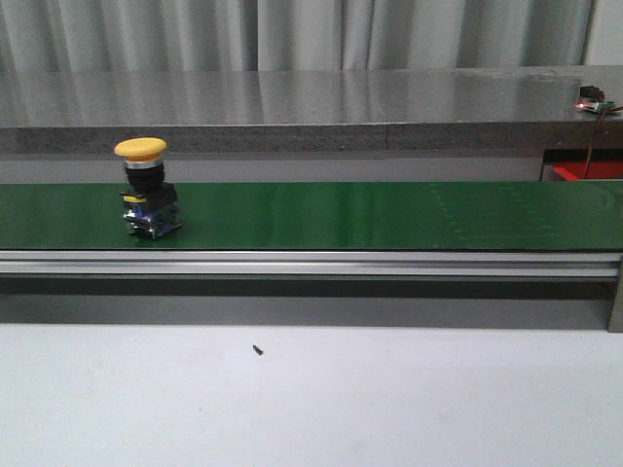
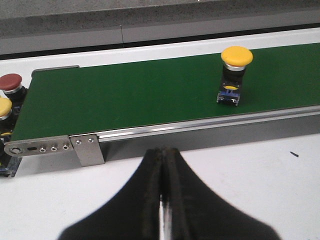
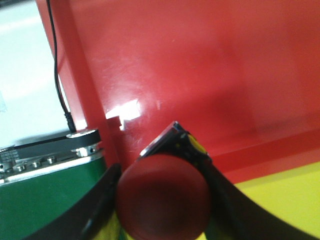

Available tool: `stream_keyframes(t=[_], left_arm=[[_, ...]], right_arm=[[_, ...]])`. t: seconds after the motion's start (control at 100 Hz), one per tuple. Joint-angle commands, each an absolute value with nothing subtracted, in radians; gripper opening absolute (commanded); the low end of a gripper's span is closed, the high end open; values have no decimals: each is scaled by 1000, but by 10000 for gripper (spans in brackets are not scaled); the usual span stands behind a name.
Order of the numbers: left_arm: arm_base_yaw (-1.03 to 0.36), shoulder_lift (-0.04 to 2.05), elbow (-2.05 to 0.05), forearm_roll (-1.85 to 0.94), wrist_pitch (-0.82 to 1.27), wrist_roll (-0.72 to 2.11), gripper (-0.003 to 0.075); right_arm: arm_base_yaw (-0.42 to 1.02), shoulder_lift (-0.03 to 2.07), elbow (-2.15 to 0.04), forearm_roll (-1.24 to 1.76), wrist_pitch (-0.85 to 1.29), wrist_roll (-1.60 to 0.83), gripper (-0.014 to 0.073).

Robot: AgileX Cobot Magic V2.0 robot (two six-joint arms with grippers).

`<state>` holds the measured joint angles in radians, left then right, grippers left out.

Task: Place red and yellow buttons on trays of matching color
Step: 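Lift the red button into the red tray and open the right gripper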

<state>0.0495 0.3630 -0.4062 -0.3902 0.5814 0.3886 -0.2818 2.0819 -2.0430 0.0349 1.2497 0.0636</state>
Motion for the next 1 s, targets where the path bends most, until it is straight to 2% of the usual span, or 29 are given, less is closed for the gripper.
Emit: stream_keyframes(t=[0.0, 0.52, 0.61, 0.74, 0.8, 0.99], left_arm=[[43, 370, -431, -418, 511, 385, -20], [43, 370, -431, -418, 511, 385, -20], [43, 370, -431, -418, 511, 385, -20], [43, 370, -431, -418, 511, 385, -20], [43, 370, -431, -418, 511, 385, -20], [43, 370, -431, -418, 511, 385, -20]], right_arm=[[-286, 2054, -2073, 49, 1257, 54, 140], [-286, 2177, -2071, 59, 1243, 54, 144], [-286, 2182, -2071, 59, 1235, 53, 201], [-286, 2182, -2071, 59, 1229, 53, 400], [-286, 2182, -2071, 59, 1231, 53, 463], [-286, 2178, -2071, 59, 1237, 54, 473]])
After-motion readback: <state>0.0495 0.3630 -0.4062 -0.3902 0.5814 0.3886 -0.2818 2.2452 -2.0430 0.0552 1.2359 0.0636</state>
